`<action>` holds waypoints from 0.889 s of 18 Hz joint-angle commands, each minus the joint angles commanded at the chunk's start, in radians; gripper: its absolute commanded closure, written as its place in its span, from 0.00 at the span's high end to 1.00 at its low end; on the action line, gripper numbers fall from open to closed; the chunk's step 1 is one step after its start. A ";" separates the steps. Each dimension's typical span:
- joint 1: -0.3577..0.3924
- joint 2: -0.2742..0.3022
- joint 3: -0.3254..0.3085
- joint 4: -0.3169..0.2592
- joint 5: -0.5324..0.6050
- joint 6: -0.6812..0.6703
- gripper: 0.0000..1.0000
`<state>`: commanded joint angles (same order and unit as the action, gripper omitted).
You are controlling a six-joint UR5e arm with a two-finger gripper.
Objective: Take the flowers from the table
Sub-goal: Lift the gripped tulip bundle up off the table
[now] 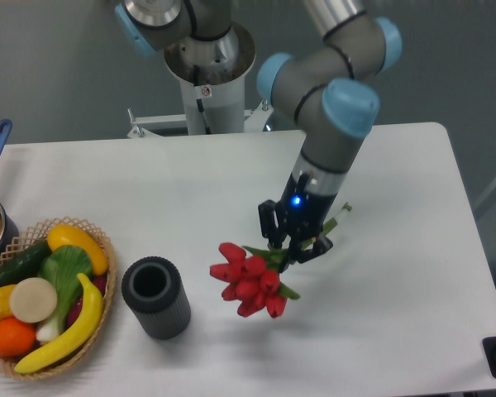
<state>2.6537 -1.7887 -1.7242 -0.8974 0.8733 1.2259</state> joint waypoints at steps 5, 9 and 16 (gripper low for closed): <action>0.054 0.029 0.028 0.000 -0.114 -0.080 0.28; 0.092 0.032 0.037 0.000 -0.212 -0.124 0.28; 0.094 0.031 0.072 -0.002 -0.246 -0.174 0.28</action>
<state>2.7474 -1.7579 -1.6521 -0.8989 0.6274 1.0524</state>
